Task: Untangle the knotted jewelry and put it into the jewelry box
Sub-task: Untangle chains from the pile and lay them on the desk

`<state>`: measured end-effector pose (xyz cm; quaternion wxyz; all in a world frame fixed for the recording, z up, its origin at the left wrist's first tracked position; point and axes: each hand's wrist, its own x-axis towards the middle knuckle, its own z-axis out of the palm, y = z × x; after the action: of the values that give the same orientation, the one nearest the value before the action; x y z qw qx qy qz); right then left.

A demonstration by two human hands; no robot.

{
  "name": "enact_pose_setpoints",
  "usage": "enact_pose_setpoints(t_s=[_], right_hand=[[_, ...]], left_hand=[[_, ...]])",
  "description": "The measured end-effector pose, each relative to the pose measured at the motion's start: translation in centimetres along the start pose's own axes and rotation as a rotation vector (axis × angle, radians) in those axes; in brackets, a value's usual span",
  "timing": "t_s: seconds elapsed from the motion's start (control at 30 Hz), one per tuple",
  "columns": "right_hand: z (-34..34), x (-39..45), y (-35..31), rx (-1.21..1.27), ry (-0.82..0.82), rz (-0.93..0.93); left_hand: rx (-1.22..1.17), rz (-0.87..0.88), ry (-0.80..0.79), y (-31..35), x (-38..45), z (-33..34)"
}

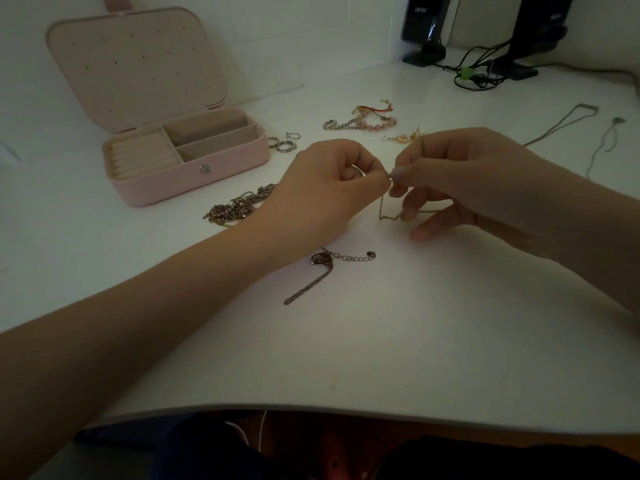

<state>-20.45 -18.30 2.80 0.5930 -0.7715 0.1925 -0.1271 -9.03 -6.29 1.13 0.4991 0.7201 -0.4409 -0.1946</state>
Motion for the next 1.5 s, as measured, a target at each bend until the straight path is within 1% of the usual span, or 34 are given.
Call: enact_pose_setpoints(t_s=[0.13, 0.33, 0.5, 0.7, 0.77, 0.87, 1.07, 1.17, 1.5], right_hand=[[0.1, 0.0, -0.1, 0.018, -0.041, 0.015], [0.0, 0.0, -0.3, 0.154, -0.13, 0.075], [-0.2, 0.4, -0.3, 0.26, -0.16, 0.154], [-0.5, 1.0, -0.2, 0.296, -0.18, 0.226], [-0.6, 0.9, -0.3, 0.299, -0.194, 0.214], [-0.8, 0.7, -0.2, 0.26, -0.164, 0.159], [-0.9, 0.2, -0.1, -0.04, -0.083, -0.053], [-0.7, 0.1, -0.3, -0.115, -0.041, -0.128], [-0.7, 0.2, -0.1, -0.159, 0.022, -0.161]], left_hand=[[-0.017, -0.003, 0.0, 0.1, 0.0, 0.0], [-0.08, -0.015, -0.009, 0.3, -0.1, 0.1], [-0.212, -0.053, -0.057, 0.3, 0.0, 0.1], [-0.219, -0.043, -0.053, 0.4, 0.0, 0.0], [-0.218, -0.041, -0.048, 0.4, -0.1, 0.0], [-0.214, -0.037, -0.036, 0.5, -0.1, 0.0], [-0.221, -0.023, -0.014, 0.4, 0.0, -0.2], [-0.206, -0.025, -0.016, 0.4, -0.1, -0.1], [-0.055, -0.001, 0.026, 0.3, -0.2, 0.2]])
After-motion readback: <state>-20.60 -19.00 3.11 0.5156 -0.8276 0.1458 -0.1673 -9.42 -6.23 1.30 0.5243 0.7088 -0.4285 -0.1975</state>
